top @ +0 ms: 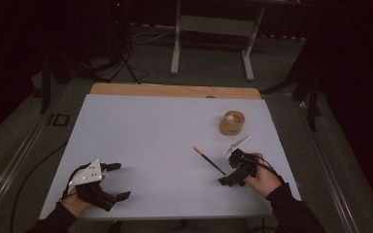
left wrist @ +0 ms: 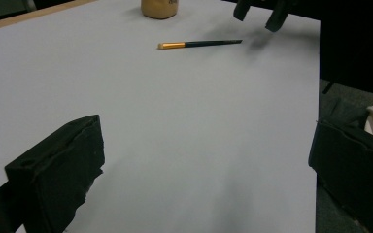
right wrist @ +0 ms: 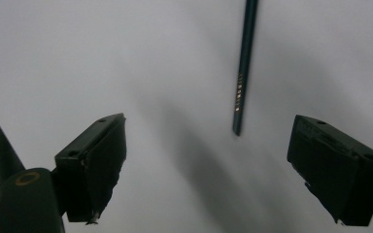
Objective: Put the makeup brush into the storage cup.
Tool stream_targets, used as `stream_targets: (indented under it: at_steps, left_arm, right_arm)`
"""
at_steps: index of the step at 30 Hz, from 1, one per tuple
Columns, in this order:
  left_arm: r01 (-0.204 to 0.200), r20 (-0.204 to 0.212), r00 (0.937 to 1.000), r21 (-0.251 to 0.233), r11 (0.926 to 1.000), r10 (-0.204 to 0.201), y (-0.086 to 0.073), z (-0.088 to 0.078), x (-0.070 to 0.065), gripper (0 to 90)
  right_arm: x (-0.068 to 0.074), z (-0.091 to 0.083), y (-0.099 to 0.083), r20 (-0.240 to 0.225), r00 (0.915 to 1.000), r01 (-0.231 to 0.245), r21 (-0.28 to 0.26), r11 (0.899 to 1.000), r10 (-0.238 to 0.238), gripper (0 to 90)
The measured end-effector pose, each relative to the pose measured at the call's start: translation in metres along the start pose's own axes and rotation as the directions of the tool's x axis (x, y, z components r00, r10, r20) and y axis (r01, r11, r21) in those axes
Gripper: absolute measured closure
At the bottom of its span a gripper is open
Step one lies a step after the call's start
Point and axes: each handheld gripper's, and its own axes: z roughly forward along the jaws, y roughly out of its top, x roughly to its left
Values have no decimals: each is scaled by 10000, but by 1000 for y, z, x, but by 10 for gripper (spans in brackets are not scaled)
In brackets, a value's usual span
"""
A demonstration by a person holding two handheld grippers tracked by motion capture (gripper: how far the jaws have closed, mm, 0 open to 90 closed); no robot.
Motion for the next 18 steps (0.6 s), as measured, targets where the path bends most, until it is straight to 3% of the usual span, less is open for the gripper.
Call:
stream_targets:
  at_steps: [18]
  left_arm:
    - [98, 36, 9999, -43, 9999, -98, 1, 0, -1, 3]
  right_arm:
    - [-1, 1, 41, 386, 9992, -138, 948, 9954, 102, 117]
